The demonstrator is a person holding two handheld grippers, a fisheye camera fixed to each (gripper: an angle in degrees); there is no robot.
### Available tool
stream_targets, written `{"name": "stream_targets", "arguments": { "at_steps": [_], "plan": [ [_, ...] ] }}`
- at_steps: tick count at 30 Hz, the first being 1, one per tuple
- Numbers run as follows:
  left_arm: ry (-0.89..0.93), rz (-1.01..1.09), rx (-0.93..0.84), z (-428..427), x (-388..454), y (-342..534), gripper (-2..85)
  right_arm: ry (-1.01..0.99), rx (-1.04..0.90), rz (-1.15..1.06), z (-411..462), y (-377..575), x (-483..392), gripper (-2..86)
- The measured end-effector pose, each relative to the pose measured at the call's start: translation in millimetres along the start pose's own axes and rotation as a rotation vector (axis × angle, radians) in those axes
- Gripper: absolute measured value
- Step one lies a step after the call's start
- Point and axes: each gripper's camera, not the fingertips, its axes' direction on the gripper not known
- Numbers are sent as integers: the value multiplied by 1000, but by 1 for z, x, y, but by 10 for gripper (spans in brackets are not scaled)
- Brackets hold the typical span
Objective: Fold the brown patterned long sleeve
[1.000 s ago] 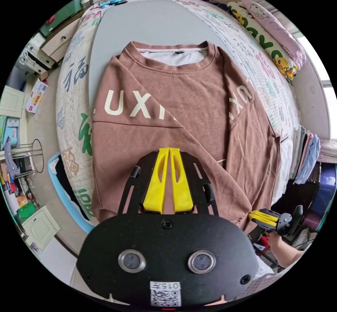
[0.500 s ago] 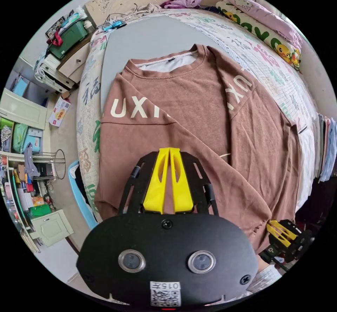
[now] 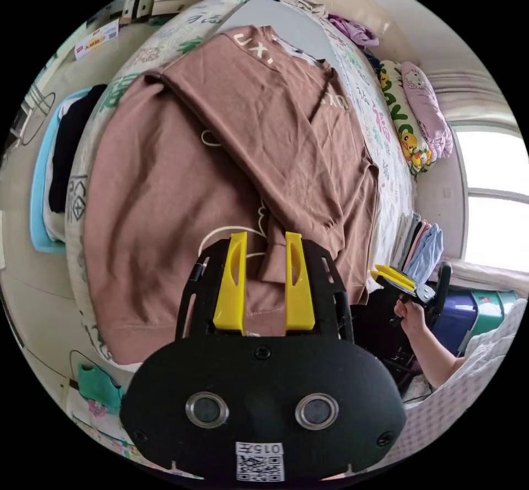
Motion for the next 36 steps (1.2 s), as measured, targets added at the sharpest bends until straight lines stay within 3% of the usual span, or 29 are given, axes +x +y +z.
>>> {"name": "stream_targets", "arguments": {
  "at_steps": [4, 7, 14, 23, 29, 36],
  "plan": [
    [54, -45, -44, 31, -2, 7, 102, -36, -100, -4, 6, 2, -1, 86],
    [-66, -6, -76, 43, 3, 6, 81, -37, -192, -26, 14, -6, -17, 17],
    [-124, 16, -138, 45, -7, 7, 63, 22, -225, -79, 11, -16, -42, -4],
    [-383, -330, -75, 0, -90, 78, 83, -39, -282, -142, -9, -36, -39, -6],
    [-312, -441, -42, 4, -118, 100, 85, 64, -266, -222, -22, -38, -57, -6],
    [-324, -374, -86, 2, -127, 103, 83, 102, -234, -190, -44, -45, -50, -5]
  ]
}}
